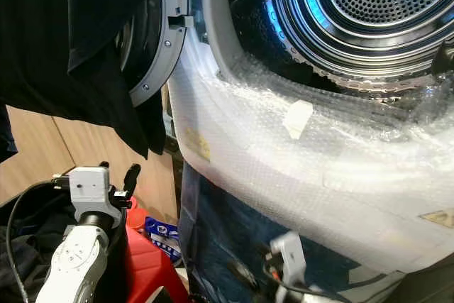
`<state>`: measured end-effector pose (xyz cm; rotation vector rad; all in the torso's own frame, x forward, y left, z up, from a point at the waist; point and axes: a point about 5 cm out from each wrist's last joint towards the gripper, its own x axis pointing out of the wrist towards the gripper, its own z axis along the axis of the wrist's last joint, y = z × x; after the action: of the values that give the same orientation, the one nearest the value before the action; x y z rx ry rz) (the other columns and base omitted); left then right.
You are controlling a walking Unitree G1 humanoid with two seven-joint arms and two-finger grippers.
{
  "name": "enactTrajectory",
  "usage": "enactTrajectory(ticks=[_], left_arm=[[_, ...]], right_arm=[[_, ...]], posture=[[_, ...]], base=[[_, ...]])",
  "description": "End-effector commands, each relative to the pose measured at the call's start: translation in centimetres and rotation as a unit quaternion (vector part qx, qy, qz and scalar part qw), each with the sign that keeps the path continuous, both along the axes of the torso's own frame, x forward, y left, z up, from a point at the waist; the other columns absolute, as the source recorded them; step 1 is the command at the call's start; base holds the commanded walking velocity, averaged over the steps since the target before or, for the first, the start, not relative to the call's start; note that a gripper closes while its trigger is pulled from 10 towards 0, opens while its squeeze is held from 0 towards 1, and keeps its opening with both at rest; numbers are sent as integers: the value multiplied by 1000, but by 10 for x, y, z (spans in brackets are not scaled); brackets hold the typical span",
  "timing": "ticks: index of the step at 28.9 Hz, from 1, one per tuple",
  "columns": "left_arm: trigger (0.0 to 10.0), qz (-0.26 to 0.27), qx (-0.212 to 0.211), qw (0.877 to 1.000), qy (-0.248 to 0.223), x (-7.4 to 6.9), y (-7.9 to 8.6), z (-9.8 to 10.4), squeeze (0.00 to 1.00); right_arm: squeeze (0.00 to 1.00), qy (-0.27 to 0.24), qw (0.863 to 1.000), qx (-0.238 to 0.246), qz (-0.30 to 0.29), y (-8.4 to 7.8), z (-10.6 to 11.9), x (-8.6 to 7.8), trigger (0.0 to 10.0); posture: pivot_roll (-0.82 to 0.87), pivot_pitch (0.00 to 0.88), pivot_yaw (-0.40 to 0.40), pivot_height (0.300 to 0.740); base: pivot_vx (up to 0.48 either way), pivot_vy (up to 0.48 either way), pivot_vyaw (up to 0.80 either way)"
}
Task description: Clothes washing
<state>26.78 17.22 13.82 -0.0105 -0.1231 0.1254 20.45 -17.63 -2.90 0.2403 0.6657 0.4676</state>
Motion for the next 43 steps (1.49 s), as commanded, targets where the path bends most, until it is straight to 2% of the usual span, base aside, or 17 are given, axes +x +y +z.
enactTrajectory(ticks=[1,3,4,5,8,13,17,18,19,22,23,25,28,30,34,37,43], left_arm=[[10000,19,-2,1000,4,-2,6,1,0],[10000,23,-4,1000,4,-3,9,2,0],[10000,38,-6,999,7,-3,13,3,0],[10000,60,-14,998,22,-5,17,1,0],[10000,124,-41,989,63,-13,24,-6,0],[10000,171,-33,983,65,-35,24,5,0],[10000,241,-51,966,82,-60,30,8,0],[10000,282,-62,953,89,-67,38,8,0],[10000,282,-62,953,89,-67,38,8,0],[10000,369,-54,921,112,-84,59,7,0],[10000,405,-65,903,127,-91,70,5,0],[10000,427,-72,892,131,-96,81,1,0],[10000,429,-71,890,139,-95,93,0,0],[10000,417,-61,895,142,-90,98,0,0],[10000,399,-79,904,134,-83,98,0,0],[10000,365,-69,922,107,-70,93,11,0],[10000,364,-82,922,105,-65,92,10,0]], right_arm=[[0,25,998,-34,-49,-16,-13,-5,10000],[0,41,996,-38,-71,-19,-19,-8,10000],[714,74,990,-47,-109,-25,-30,-15,10000],[1000,101,982,-65,-143,-31,-38,-22,10000],[1000,158,957,-125,-207,-42,-53,-40,10000],[1000,179,943,-163,-228,-41,-58,-43,10000],[1000,171,941,-180,-230,-35,-56,-34,10000],[0,169,941,-190,-222,-32,-56,-31,10000],[0,169,941,-190,-222,-32,-56,-31,10000],[0,164,941,-206,-213,-28,-55,-27,10000],[0,163,940,-213,-211,-28,-55,-26,10000],[0,160,942,-217,-200,-27,-55,-25,10000],[0,159,943,-220,-192,-25,-55,-24,10000],[0,160,942,-219,-198,-25,-55,-24,10000],[0,160,942,-219,-199,-25,-55,-25,10000],[0,164,941,-219,-198,-25,-56,-27,10000],[0,142,948,-183,-217,-24,-52,-20,10000]], posture=[[2,0,-45,740],[1,0,-39,740],[-2,0,-35,740],[0,0,-34,740],[25,0,-32,740],[49,0,-32,740],[73,0,-28,740],[84,0,-29,740],[84,0,-29,740],[109,0,-29,740],[109,0,-29,740],[120,0,-28,740],[120,0,-26,740],[117,0,-26,740],[110,0,-23,740],[100,0,-25,740],[87,0,-28,740]], base=[[0,0,0],[0,0,0],[0,0,0],[0,0,0],[0,0,0],[0,0,0],[0,0,0],[0,0,0],[0,0,0],[0,0,0],[0,0,0],[0,0,0],[0,0,0],[0,0,0],[0,0,0],[0,0,0],[0,0,0]])
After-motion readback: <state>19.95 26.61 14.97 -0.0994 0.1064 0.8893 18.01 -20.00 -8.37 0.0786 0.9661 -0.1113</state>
